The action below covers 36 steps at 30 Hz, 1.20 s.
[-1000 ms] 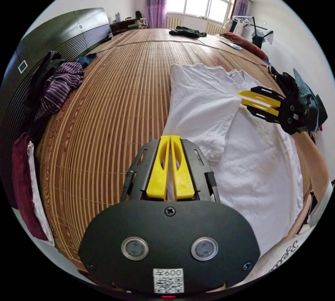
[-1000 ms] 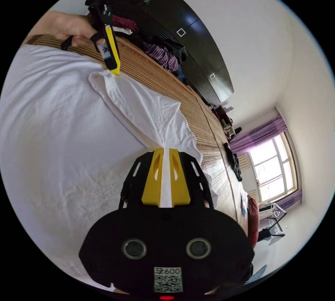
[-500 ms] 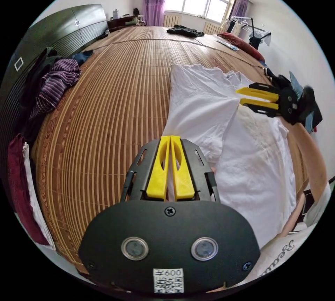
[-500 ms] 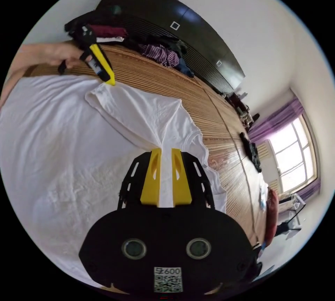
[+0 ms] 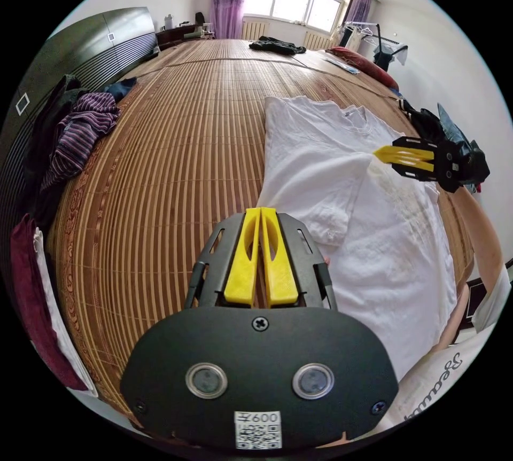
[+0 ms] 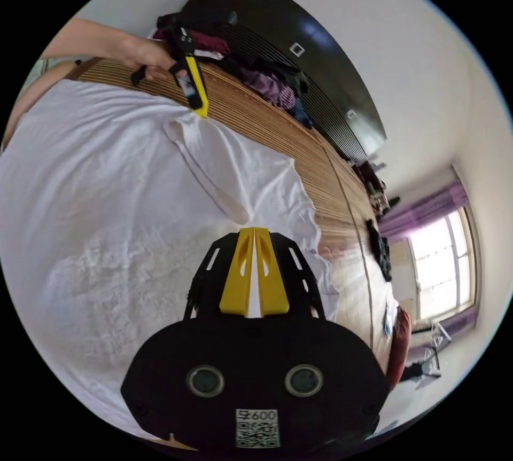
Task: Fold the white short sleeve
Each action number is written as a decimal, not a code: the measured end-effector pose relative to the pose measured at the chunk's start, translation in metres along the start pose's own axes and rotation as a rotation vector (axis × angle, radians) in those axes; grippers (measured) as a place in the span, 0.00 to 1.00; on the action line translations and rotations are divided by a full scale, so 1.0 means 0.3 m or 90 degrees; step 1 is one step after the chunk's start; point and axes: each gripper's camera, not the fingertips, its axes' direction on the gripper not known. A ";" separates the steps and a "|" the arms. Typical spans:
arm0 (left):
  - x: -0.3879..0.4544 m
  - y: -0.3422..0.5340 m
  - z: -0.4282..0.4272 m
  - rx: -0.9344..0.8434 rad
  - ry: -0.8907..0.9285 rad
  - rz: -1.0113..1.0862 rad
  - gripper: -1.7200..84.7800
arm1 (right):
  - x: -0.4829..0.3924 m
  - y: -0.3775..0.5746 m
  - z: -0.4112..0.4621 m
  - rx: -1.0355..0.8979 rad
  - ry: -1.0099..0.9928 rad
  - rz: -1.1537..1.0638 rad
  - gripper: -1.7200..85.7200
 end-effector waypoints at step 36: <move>0.332 -0.016 -0.170 -0.007 0.044 0.084 0.03 | 0.245 -0.478 0.151 -0.059 -0.395 0.444 0.01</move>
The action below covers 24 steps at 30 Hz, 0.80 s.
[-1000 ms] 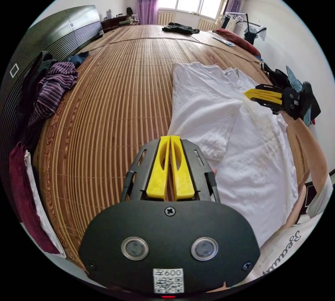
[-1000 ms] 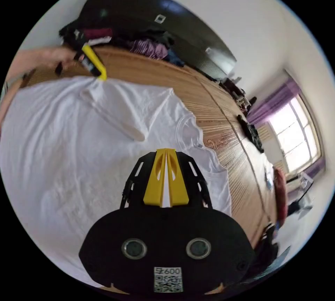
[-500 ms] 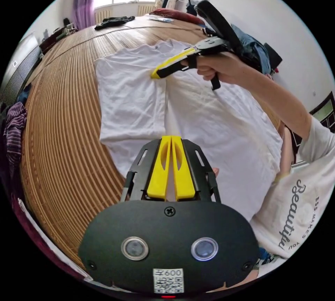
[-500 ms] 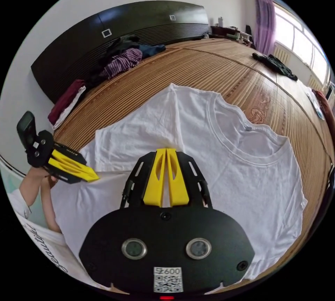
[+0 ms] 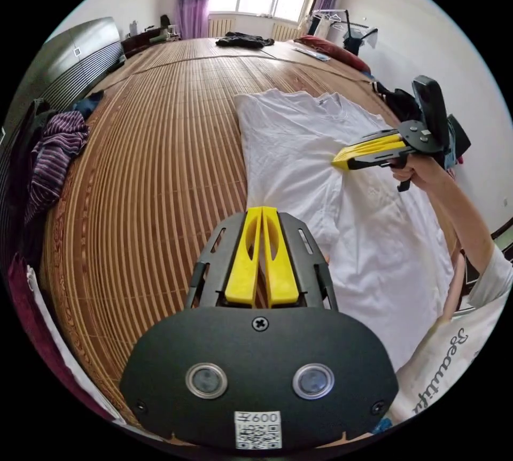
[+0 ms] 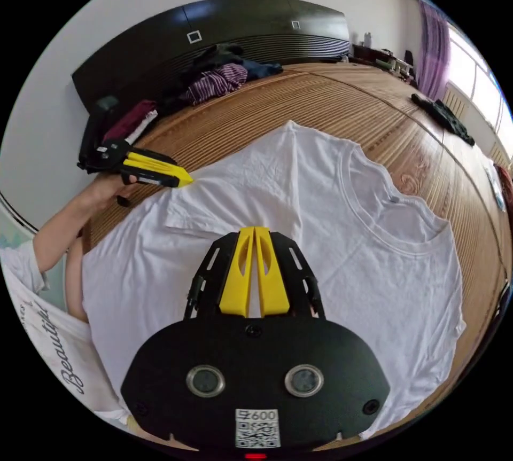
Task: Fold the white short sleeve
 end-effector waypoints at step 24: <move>-0.043 0.105 0.158 0.011 -0.011 0.011 0.03 | -0.275 -0.368 0.670 -0.033 0.232 -0.014 0.01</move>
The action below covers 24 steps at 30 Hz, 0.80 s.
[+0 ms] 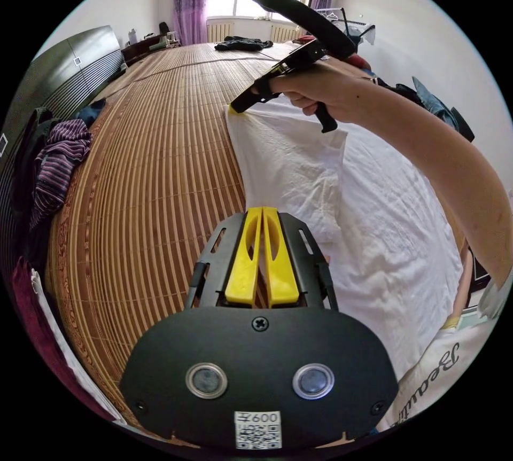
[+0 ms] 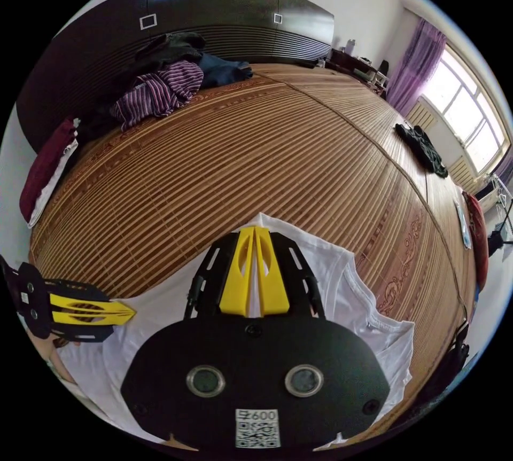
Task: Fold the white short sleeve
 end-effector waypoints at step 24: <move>-0.001 0.224 0.223 -0.004 -0.045 0.023 0.03 | -0.333 0.938 -0.288 0.045 -0.036 -0.025 0.01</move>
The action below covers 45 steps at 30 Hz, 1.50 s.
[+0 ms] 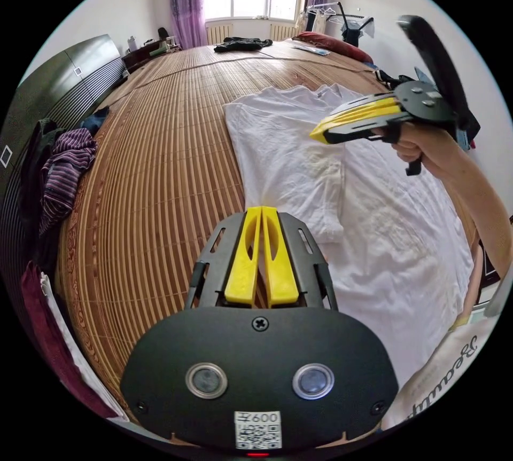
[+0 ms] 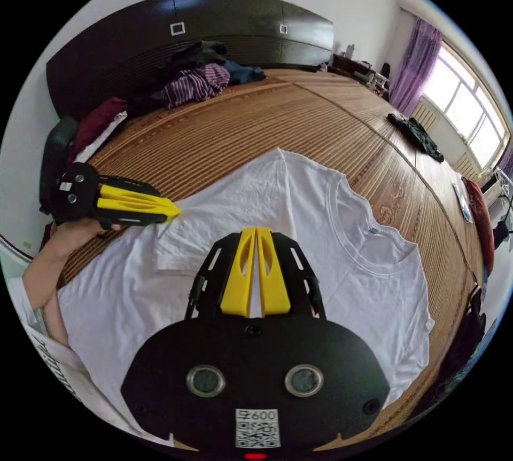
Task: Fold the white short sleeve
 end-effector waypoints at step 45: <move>0.660 0.924 0.236 -0.087 -0.090 0.049 0.03 | -0.528 1.659 -1.387 -0.056 0.276 0.277 0.01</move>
